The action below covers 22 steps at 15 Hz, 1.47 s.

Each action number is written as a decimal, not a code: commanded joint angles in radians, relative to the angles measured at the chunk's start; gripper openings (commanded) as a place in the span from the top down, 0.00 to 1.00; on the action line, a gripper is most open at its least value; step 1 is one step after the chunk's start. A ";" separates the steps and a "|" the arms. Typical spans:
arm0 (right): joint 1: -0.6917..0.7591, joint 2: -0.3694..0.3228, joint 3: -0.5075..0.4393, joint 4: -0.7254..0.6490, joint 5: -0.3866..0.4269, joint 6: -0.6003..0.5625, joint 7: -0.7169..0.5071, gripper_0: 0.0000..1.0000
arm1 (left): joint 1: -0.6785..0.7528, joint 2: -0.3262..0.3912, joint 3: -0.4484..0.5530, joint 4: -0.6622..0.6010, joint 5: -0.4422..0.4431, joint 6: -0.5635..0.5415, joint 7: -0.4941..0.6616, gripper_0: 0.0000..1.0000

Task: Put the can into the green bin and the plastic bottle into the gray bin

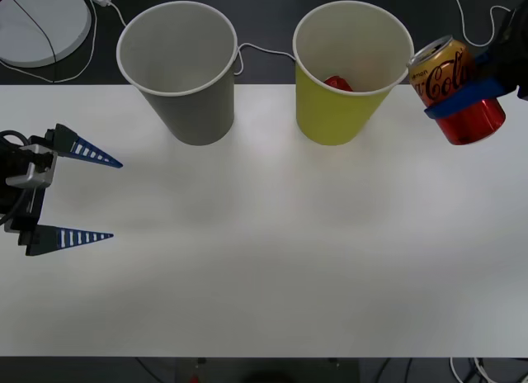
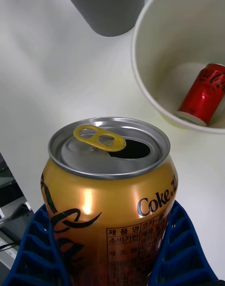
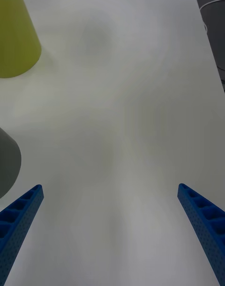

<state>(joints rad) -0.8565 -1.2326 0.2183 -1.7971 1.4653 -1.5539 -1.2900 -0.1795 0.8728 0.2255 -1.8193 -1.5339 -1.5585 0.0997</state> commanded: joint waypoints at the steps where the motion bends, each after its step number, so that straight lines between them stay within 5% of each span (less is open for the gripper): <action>1: -0.197 0.024 0.167 0.154 0.010 0.000 0.001 1.00 | 0.000 0.000 0.000 0.000 0.000 0.000 0.000 0.00; 5: -0.401 0.137 0.319 0.404 0.056 0.000 0.021 1.00 | 0.000 0.000 0.000 0.000 0.000 0.000 0.000 0.00; 10: -0.518 0.278 0.360 0.607 0.204 0.035 0.052 1.00 | 0.000 0.000 0.000 0.000 0.000 0.000 0.000 0.00; 19: -0.576 0.366 0.397 0.722 0.285 0.086 0.070 1.00 | 0.000 0.000 0.000 0.000 0.000 0.000 0.000 0.00; 21: -0.576 0.366 0.397 0.722 0.285 0.089 0.103 0.89 | 0.000 0.000 0.000 0.000 0.000 0.000 0.000 0.00; 22: -0.576 0.366 0.397 0.722 0.283 0.090 0.123 0.65 | 0.000 0.000 0.000 0.000 0.000 0.000 0.000 0.00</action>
<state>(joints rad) -1.4328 -0.8668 0.6152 -1.0753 1.7502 -1.4648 -1.1812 -0.1795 0.8728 0.2255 -1.8193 -1.5339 -1.5585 0.0997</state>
